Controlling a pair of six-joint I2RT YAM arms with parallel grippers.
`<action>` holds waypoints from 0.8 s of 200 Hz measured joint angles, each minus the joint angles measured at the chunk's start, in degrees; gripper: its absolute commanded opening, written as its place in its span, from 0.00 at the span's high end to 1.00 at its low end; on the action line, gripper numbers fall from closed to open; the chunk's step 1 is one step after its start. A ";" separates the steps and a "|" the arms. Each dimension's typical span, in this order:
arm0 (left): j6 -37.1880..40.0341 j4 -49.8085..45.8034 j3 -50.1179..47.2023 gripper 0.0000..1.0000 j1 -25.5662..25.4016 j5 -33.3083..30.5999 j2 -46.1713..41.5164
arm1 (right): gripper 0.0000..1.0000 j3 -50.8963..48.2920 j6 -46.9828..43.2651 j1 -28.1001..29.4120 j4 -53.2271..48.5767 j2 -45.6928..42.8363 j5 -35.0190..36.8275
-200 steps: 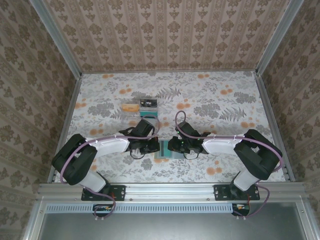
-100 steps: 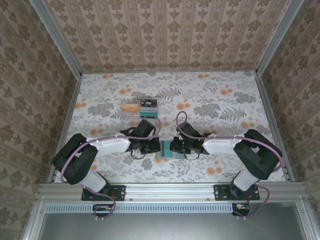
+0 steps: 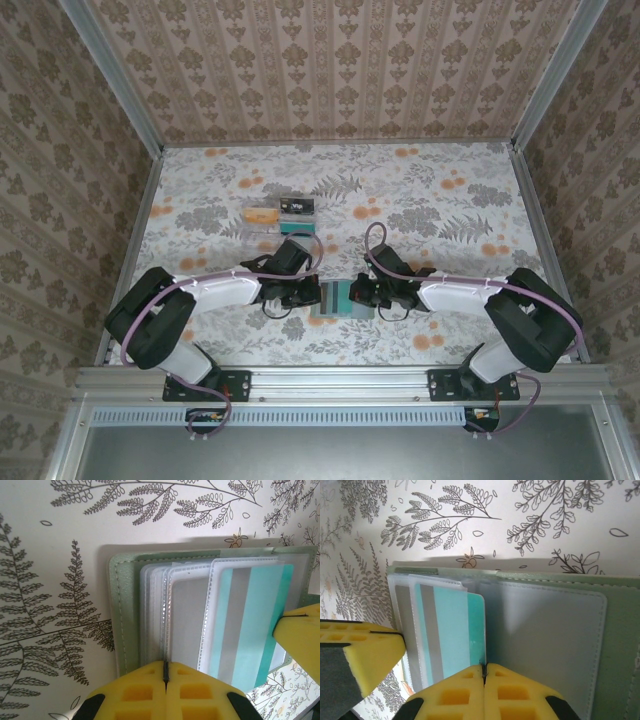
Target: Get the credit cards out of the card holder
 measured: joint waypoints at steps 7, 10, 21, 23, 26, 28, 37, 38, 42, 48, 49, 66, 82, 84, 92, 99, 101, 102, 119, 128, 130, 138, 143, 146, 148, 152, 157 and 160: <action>0.00 0.00 0.00 1.00 0.00 0.00 0.00 | 0.80 -0.28 0.13 0.00 0.17 0.00 -0.02; 0.00 0.00 0.00 1.00 0.00 0.00 0.00 | 0.77 -0.37 -0.11 0.00 0.28 0.00 -0.07; 0.00 -0.02 0.00 1.00 0.00 0.00 0.00 | 0.76 -0.74 0.22 0.00 0.44 0.02 -0.09; 0.00 -0.02 0.00 1.00 0.00 0.00 0.00 | 0.75 -0.81 0.13 0.00 0.44 0.02 -0.09; 0.00 -0.02 0.00 1.00 0.00 0.00 0.00 | 0.75 -0.90 0.15 0.00 0.57 0.02 -0.09; 0.00 -0.02 0.00 1.00 0.00 0.00 0.00 | 0.75 -0.98 0.20 0.00 0.68 0.02 -0.09; 0.00 -0.02 0.00 1.00 0.00 0.00 0.00 | 0.74 -1.27 0.24 0.00 1.16 0.02 -0.11; 0.00 -0.02 0.00 1.00 0.00 0.00 0.00 | 0.74 -1.31 0.24 0.00 1.22 0.02 -0.11; 0.00 0.00 0.00 1.00 0.00 0.00 0.00 | 0.74 -1.44 0.39 0.00 1.51 0.02 -0.13; 0.00 -0.02 0.00 1.00 0.00 0.00 0.00 | 0.74 -1.60 0.46 0.00 1.86 0.04 -0.17; 0.00 0.00 0.00 1.00 0.00 0.00 0.00 | 0.74 -1.62 0.48 0.00 1.90 0.04 -0.17; 0.00 0.00 0.00 1.00 0.00 0.00 0.00 | 0.75 -2.10 0.87 0.00 3.28 0.33 -0.50; 0.00 0.00 0.00 1.00 0.00 0.00 0.00 | 0.75 -2.45 1.53 0.00 4.81 0.96 -0.92; 0.00 0.00 0.00 1.00 0.00 0.00 0.00 | 0.75 -2.51 1.66 0.00 5.05 1.03 -0.98; 0.00 0.00 0.00 1.00 -0.02 0.00 0.00 | 0.75 -2.62 1.88 0.00 5.66 1.27 -1.25; 0.00 0.00 0.00 1.00 -0.07 0.00 0.00 | 0.76 -2.69 1.99 0.00 6.36 1.44 -1.60; 0.00 0.00 0.00 1.00 -0.07 0.00 0.00 | 0.76 -2.69 2.05 0.00 6.56 1.51 -1.70; 0.00 0.00 0.00 1.00 -0.07 -0.02 0.00 | 0.76 -2.69 2.10 0.00 6.69 1.53 -1.77; -0.02 0.02 0.00 1.00 -0.11 -0.02 0.00 | 0.77 -2.71 2.40 -0.04 8.09 1.79 -2.54; -0.02 0.00 0.00 1.00 -0.11 -0.02 0.00 | 0.77 -2.71 2.58 -0.04 8.79 1.81 -2.95; -0.02 0.00 0.00 1.00 -0.11 -0.02 0.00 | 0.77 -2.71 2.60 -0.04 8.87 1.81 -3.06; -0.02 0.00 0.00 1.00 -0.11 -0.02 0.00 | 0.76 -2.71 2.78 -0.04 9.53 1.86 -3.52; -0.02 0.00 0.00 1.00 -0.11 -0.02 0.00 | 0.76 -2.71 2.82 -0.04 9.92 1.88 -3.78; -0.02 0.00 0.00 1.00 -0.11 -0.02 0.00 | 0.76 -2.71 2.84 -0.04 10.19 1.92 -3.91; -0.02 0.00 0.00 1.00 -0.11 -0.02 0.00 | 0.76 -2.71 2.89 -0.04 10.32 1.92 -4.00; -0.04 0.00 0.00 1.00 -0.11 -0.02 0.00 | 0.76 -2.71 2.95 -0.04 10.60 2.01 -4.20; -0.09 0.00 0.00 1.00 -0.11 -0.02 0.00 | 0.76 -2.71 2.97 -0.04 10.82 2.05 -4.39; -0.11 0.00 0.00 1.00 -0.11 -0.02 0.00 | 0.76 -2.71 2.99 -0.04 11.02 2.14 -4.57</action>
